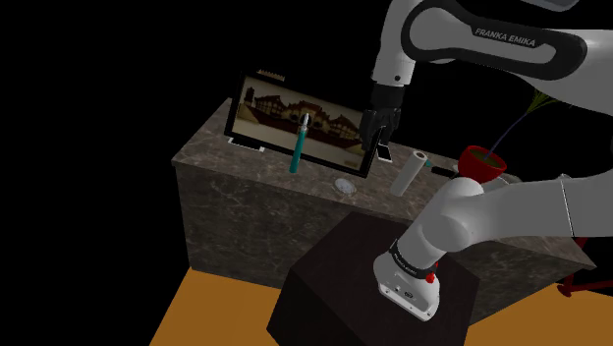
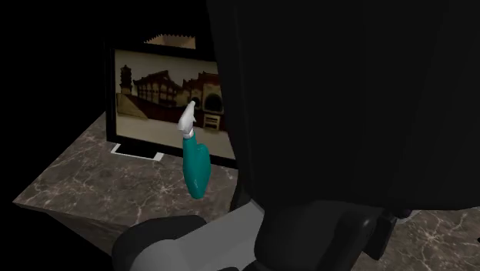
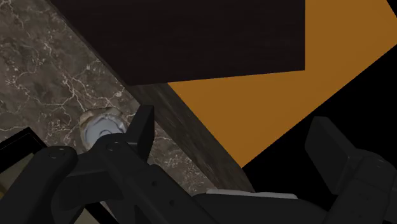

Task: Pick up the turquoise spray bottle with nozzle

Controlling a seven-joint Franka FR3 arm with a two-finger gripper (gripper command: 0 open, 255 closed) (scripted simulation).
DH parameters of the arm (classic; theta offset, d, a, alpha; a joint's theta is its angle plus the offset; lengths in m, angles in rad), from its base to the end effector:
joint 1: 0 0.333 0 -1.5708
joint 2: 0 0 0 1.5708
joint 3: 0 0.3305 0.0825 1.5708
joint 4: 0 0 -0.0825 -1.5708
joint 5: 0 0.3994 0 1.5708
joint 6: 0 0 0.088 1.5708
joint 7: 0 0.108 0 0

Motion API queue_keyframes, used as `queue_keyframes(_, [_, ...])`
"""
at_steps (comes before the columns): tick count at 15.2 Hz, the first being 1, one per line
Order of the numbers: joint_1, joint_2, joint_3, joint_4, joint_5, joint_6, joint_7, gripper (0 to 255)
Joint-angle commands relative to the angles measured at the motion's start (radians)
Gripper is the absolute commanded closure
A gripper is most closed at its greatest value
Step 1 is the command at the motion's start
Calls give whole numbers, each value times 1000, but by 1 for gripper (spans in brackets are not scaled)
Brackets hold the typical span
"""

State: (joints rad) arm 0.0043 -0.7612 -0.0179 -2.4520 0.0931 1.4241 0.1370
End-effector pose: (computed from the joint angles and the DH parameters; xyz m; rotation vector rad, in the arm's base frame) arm 0.2947 0.0061 0.5365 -3.0174 0.2157 0.4155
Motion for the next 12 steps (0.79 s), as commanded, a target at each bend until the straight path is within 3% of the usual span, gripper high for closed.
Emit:
queue_keyframes(1, [0,0,0,0,0,0,0,0])
queue_keyframes(12, [-62,487,-16,223,91,190,178,0])
